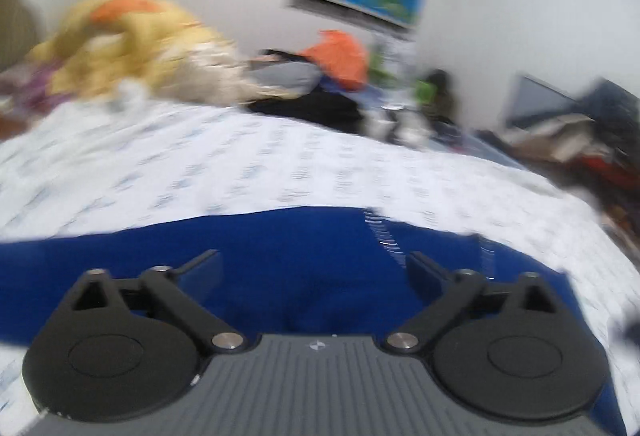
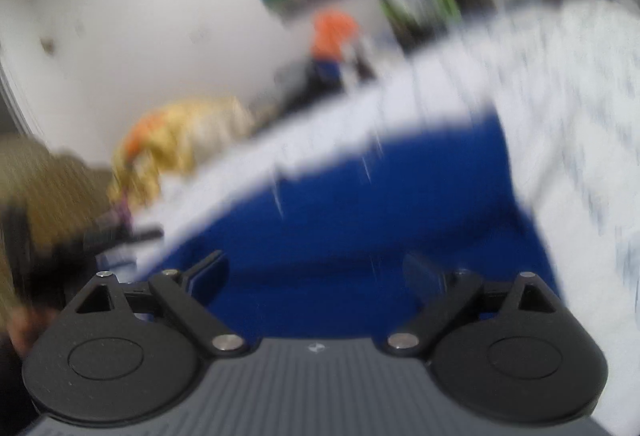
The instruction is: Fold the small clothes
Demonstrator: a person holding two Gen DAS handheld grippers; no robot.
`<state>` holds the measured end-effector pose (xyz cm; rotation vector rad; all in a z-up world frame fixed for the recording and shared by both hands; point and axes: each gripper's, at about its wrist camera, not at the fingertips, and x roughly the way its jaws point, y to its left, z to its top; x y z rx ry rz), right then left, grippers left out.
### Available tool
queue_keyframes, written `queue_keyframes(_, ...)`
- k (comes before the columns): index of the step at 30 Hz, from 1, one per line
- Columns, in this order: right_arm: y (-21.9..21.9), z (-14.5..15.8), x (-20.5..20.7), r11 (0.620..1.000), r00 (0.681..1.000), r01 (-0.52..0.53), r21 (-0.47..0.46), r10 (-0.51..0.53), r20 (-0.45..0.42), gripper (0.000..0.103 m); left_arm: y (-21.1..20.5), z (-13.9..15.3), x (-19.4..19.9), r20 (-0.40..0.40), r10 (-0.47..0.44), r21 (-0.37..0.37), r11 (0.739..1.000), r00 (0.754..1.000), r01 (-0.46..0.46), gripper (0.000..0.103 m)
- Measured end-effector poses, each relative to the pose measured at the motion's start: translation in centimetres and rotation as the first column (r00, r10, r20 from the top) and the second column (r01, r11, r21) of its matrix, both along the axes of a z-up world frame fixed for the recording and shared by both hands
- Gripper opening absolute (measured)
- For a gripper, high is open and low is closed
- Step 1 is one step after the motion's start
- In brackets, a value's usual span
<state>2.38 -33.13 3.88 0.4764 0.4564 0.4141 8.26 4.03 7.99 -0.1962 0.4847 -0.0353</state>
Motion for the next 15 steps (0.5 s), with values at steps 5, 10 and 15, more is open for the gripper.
queue_keyframes(5, 2.1, 1.9, 8.3, 0.962, 1.0, 0.022, -0.273, -0.019, 0.012, 0.103, -2.3, -4.2, 3.7, -0.192, -0.073, -0.061, 0.996, 0.979, 0.063, 0.092)
queue_keyframes(10, 3.9, -3.3, 12.5, 0.83, 0.995, -0.003, -0.558, -0.051, -0.081, 0.103, -2.6, -6.0, 4.4, -0.172, -0.08, 0.038, 0.995, 0.982, 0.088, 0.103)
queue_keyframes(15, 3.3, -3.5, 12.5, 0.848, 0.992, 0.008, -0.53, -0.072, -0.102, 0.103, -1.8, -6.1, 4.6, -0.175, -0.063, 0.078, 0.994, 0.983, 0.078, 0.103)
